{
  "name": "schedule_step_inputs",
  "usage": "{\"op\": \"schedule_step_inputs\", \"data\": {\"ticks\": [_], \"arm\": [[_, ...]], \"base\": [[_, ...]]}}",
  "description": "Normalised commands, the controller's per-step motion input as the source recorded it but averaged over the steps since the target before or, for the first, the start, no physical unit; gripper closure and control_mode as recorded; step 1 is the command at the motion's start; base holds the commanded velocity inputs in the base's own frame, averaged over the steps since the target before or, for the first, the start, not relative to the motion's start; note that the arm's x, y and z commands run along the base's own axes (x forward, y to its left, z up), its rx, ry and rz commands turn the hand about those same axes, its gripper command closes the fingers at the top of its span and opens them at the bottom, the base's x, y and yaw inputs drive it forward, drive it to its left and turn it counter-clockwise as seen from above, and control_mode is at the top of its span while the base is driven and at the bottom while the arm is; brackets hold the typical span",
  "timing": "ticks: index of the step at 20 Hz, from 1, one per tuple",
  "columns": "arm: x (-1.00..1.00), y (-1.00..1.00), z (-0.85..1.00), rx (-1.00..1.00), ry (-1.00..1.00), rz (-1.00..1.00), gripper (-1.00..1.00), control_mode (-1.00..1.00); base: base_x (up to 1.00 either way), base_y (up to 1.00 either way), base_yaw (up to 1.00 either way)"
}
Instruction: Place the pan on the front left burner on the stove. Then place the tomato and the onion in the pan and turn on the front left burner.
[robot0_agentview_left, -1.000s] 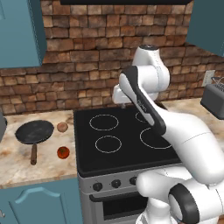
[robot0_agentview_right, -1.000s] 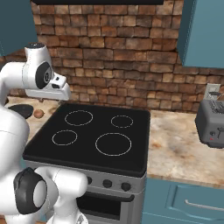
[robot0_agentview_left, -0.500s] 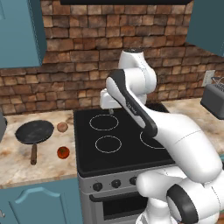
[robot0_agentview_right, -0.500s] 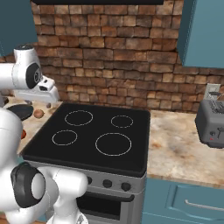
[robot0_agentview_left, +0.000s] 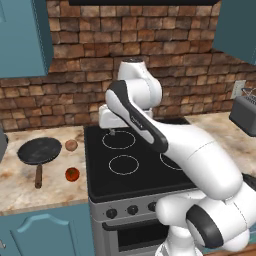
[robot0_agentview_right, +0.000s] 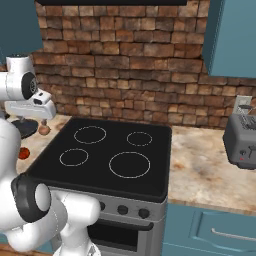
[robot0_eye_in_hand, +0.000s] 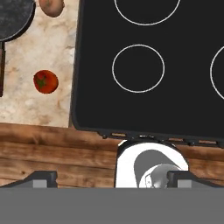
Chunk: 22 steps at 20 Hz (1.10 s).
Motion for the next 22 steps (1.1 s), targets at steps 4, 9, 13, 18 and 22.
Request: {"op": "schedule_step_inputs", "data": {"ticks": [4, 9, 13, 18, 22], "arm": [[0.00, 0.46, -0.04, 0.00, 0.04, 0.00, -1.00, -1.00], [-0.02, 0.43, -0.05, 0.00, 0.05, 0.00, -1.00, -1.00], [-0.10, 0.35, -0.10, 0.00, 0.02, 0.00, -1.00, -1.00], [-0.07, 0.41, -0.17, -0.02, 0.00, 0.00, -1.00, -1.00], [-0.02, 0.46, -0.21, -0.03, 0.00, 0.00, -1.00, -1.00]], "base": [[0.00, 0.00, 0.00], [0.00, 0.00, 0.00], [0.00, 0.00, 0.00], [0.00, 0.00, 0.00], [0.00, 0.00, 0.00]]}}
